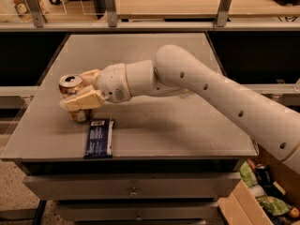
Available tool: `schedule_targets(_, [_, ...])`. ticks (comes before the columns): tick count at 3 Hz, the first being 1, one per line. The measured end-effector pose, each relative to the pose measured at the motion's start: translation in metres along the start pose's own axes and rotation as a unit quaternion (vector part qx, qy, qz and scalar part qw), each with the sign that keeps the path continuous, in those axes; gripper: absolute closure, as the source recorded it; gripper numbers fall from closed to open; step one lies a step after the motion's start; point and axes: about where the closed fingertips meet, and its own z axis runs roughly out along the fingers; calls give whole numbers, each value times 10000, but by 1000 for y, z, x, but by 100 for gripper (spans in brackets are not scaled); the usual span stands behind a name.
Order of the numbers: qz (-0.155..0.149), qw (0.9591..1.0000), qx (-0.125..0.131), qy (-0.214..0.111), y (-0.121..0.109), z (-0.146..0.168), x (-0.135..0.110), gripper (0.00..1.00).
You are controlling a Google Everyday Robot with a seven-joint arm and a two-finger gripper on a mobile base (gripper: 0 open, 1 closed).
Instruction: Move orange can near rxbar blueberry
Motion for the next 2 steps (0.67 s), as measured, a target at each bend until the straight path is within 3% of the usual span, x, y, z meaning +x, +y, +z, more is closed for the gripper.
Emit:
schedule_targets(1, [-163,9998,-62,14,4,0,-1,0])
schedule_targets(2, [-323,9994,-71,95,6,-2,-4,0])
